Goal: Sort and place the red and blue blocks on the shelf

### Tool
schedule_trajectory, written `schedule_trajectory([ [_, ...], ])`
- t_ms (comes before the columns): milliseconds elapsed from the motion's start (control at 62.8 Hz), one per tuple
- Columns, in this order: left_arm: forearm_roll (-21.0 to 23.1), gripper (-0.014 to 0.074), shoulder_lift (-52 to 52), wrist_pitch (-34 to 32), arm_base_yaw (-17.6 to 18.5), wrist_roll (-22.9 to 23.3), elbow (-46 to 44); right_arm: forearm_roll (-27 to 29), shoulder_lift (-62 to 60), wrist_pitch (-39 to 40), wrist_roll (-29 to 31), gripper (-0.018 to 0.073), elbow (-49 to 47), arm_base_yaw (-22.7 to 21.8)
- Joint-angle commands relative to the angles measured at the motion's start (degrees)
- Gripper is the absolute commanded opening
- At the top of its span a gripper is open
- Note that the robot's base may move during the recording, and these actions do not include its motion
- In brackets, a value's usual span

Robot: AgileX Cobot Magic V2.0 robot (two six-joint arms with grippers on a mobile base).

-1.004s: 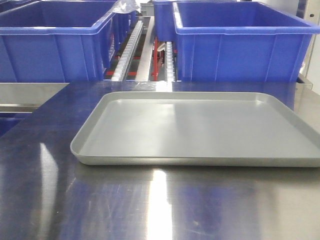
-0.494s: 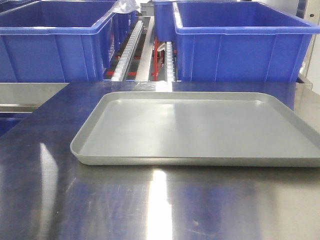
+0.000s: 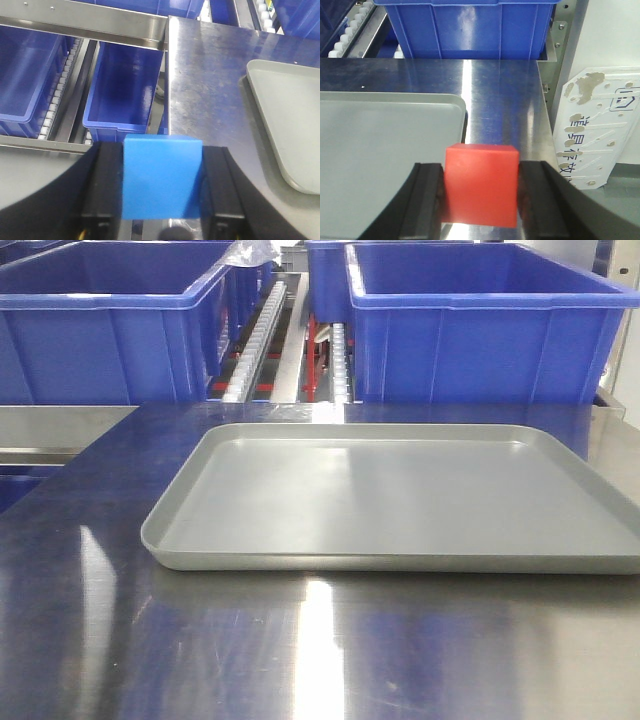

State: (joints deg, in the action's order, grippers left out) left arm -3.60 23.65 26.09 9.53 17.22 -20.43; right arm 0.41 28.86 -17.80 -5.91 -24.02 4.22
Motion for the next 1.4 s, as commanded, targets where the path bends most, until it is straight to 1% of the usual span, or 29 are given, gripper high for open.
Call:
schedule_trajectory([
  [0,-0.4,0.0125,0.3,-4.7,0.0,0.3,-1.7,-0.4,0.0,5.0,0.1,0.0057,-1.6,-0.4],
  [1386,-0.4,0.0125,0.3,-4.7,0.0,0.3,-1.7,-0.4,0.0,5.0,0.1,0.0057,-1.6,-0.4],
])
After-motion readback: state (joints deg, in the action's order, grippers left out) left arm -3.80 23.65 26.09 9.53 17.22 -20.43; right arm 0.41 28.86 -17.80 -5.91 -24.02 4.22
